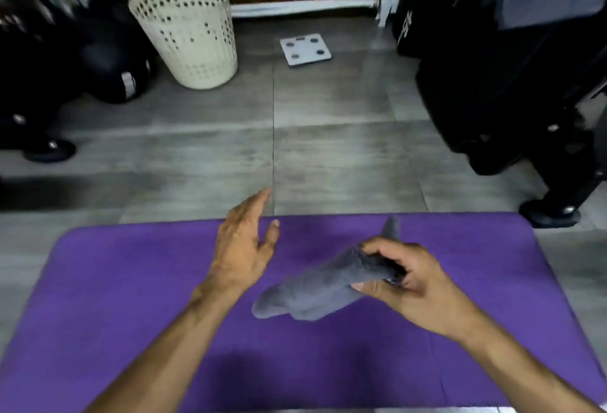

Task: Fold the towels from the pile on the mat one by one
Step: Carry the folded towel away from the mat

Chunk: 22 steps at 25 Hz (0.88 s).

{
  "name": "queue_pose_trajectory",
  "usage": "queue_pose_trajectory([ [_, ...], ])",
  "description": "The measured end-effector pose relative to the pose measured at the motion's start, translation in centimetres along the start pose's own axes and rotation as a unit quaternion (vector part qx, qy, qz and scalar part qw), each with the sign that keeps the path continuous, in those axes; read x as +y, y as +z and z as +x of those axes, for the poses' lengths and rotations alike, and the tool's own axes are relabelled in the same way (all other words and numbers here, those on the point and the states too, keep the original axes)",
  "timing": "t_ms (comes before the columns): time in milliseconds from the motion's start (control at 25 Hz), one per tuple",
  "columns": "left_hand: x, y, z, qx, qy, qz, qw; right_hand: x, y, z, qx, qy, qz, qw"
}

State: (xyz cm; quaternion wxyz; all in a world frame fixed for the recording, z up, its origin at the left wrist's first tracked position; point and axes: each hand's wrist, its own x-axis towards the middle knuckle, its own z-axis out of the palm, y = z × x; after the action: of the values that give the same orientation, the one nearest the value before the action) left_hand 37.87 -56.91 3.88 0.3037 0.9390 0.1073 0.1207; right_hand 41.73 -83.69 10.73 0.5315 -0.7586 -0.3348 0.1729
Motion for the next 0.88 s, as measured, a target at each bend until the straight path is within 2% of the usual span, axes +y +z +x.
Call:
queue_pose_trajectory([
  [80, 7.5, -8.3, 3.3, -0.020, 0.015, -0.002, 1.000, -10.9, -4.6, 0.7, 0.042, 0.005, 0.037, 0.998],
  [240, 21.5, -22.1, 6.9, -0.083, -0.038, -0.073, 0.993, -27.9, -12.1, 0.7, 0.070, 0.022, 0.099, 0.992],
  [400, 30.2, -31.7, 5.1, -0.080, -0.071, -0.097, 0.989, -39.8, -15.3, -1.0, 0.067, 0.061, 0.144, 0.985],
  [600, 31.7, -37.8, 5.0, -0.056, -0.125, -0.108, 0.985, -45.2, -15.4, -0.3, 0.086, 0.089, 0.195, 0.973],
  [760, 29.2, -40.4, 8.6, -0.074, -0.071, -0.032, 0.994, -46.6, -15.6, 4.7, 0.144, 0.086, 0.185, 0.968],
  [880, 27.8, -41.6, 14.0, -0.073, -0.032, -0.023, 0.997, -46.9, -16.0, 9.8, 0.164, 0.077, 0.177, 0.967],
])
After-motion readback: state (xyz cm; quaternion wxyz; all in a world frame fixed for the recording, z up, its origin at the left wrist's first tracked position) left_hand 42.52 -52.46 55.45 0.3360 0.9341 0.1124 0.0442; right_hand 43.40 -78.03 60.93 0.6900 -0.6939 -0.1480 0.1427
